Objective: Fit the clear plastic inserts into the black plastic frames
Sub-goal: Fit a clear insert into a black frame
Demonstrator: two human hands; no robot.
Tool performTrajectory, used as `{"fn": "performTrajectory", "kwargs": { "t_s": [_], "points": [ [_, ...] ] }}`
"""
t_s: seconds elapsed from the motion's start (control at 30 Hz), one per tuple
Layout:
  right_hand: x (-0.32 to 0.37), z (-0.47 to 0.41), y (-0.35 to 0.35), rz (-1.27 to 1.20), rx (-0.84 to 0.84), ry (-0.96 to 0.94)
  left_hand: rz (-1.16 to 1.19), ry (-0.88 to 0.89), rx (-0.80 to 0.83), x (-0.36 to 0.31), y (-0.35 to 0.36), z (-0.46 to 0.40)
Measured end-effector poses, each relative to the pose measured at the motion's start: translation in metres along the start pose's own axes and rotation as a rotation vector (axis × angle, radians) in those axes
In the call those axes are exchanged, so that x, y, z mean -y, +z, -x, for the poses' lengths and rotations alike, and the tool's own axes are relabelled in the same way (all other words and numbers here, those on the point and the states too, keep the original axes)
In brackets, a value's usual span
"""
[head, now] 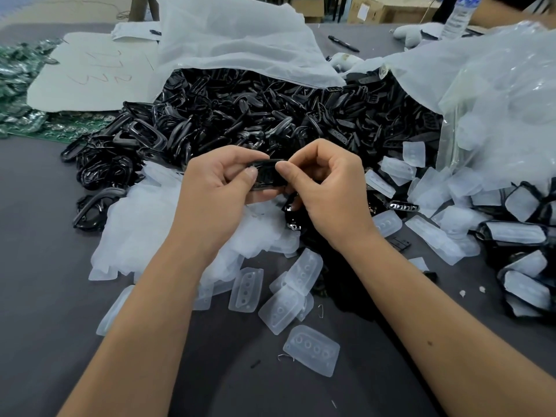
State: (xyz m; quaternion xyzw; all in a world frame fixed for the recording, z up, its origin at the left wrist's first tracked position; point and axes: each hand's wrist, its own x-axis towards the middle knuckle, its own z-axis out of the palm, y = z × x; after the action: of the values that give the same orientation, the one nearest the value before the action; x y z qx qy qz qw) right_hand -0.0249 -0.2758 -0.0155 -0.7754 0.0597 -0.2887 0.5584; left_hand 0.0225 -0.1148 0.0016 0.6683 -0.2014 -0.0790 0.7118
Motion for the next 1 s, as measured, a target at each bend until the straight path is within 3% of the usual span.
{"fn": "performTrajectory", "kwargs": {
  "t_s": [0.43,0.67,1.0],
  "points": [
    [0.001,0.001,-0.002,-0.084,0.017,-0.011,-0.006,0.024,0.008,0.001,0.003,0.001],
    [0.002,-0.006,-0.013,-0.179,0.236,0.109,-0.02,0.035,0.02,0.003,0.001,0.0],
    [0.008,-0.013,-0.023,-0.105,0.425,0.215,-0.113,0.026,0.05,0.0,0.001,0.001]
  ]
}}
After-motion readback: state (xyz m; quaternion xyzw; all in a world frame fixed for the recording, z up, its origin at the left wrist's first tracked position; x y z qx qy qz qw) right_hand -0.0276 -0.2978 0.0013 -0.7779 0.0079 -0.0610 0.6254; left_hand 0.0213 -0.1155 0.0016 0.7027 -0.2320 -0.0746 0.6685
